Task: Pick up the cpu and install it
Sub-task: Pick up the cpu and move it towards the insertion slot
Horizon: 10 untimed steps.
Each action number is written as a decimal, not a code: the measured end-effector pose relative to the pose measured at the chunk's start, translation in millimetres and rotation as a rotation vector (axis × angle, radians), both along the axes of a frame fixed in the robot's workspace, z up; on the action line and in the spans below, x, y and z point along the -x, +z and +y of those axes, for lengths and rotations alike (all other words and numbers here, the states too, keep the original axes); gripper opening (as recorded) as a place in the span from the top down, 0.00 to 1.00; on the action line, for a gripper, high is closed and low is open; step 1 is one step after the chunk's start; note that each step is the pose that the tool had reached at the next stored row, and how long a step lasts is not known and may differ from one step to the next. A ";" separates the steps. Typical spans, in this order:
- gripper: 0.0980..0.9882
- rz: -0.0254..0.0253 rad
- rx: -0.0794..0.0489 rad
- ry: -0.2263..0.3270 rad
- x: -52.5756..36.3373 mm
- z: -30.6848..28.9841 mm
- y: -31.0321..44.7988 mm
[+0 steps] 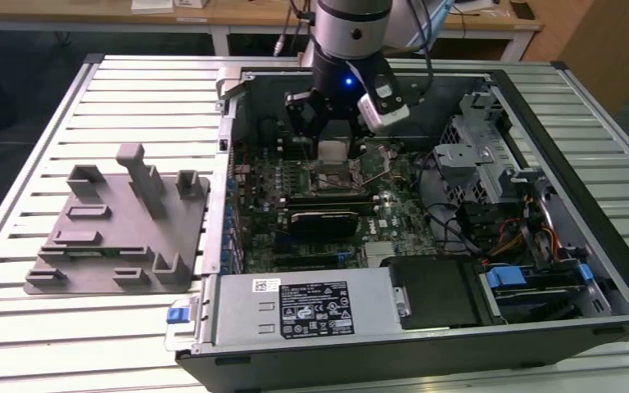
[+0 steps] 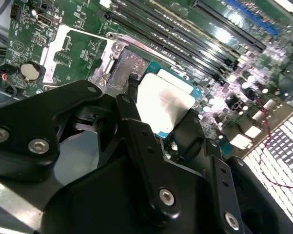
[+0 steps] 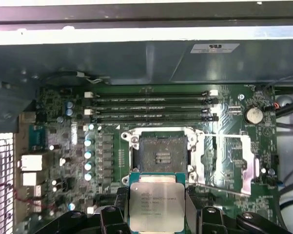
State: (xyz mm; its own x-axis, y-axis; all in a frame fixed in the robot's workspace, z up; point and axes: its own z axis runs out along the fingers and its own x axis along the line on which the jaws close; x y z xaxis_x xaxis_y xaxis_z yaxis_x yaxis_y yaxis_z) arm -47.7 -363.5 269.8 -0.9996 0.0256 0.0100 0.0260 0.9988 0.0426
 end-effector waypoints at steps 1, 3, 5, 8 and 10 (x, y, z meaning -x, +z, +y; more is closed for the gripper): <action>0.50 0.0010 0.000 0.000 -0.8 0.8 -1.7; 0.50 0.0030 0.000 0.000 -2.5 2.2 -5.5; 0.50 0.0052 0.000 0.000 -3.8 3.3 -9.1; 0.50 0.0081 0.000 0.000 -5.3 4.1 -14.5; 0.50 0.0088 0.000 0.000 -5.8 4.1 -16.3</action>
State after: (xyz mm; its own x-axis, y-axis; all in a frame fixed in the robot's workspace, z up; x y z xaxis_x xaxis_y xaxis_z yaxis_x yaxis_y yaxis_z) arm -41.9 -359.4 253.5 -0.9995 0.0256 0.0187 0.0264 0.9988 0.0423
